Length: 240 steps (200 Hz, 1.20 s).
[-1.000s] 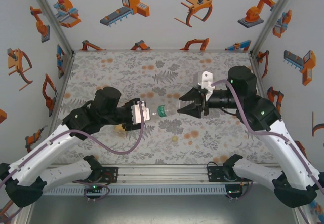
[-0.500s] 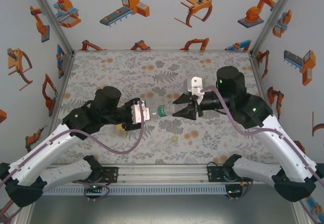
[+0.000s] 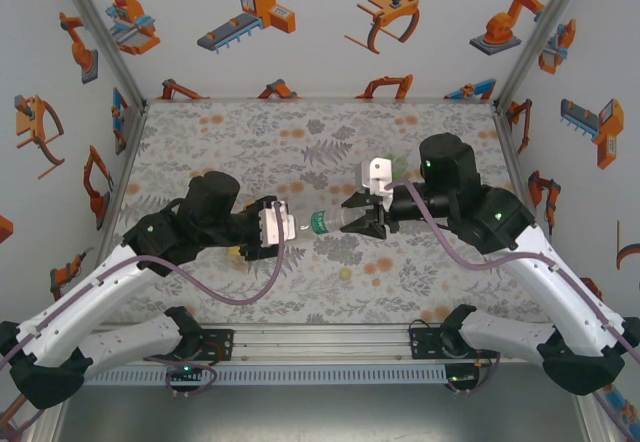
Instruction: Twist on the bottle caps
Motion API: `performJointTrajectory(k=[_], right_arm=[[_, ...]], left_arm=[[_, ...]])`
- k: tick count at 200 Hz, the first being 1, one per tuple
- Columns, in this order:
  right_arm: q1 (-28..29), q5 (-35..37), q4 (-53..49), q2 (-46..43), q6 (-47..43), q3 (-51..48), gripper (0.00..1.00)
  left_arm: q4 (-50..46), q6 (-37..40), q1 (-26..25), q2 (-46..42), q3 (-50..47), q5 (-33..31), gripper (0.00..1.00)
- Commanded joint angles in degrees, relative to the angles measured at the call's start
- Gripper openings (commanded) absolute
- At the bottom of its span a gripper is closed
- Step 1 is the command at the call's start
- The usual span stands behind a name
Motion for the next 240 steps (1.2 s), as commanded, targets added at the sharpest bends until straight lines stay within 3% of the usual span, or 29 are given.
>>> performJointTrajectory(k=[1,87,108,172,205,240], right_arm=[[0.8,-0.8,0.0,0.2,-1.6,0.9,0.03],[2.0,-1.3,-0.6,0.3,-1.6,0.7,0.02],[2.3,-0.2,-0.1,0.3,2.5,0.4,0.01],[2.5,4.2,9.3,-0.5,35.5,-4.8,0.0],[3.6,15.0,10.2,-1.6,56.0,-7.0,0.0],[3.8,24.1,1.8,-0.1,78.7,-5.8,0.04]], left_arm=[[1.6,0.7,-0.4,-1.0,1.9,3.5,0.0],[3.2,-0.4,-0.4,-1.6,1.2,4.5,0.0],[3.8,-0.8,-0.4,-1.8,0.9,4.1,0.0],[6.1,-1.1,-0.4,-1.5,-0.3,2.7,0.0],[7.5,-1.4,-0.5,-1.4,-1.0,2.6,0.0],[8.6,-1.8,-0.5,-1.1,-1.4,2.0,0.0]])
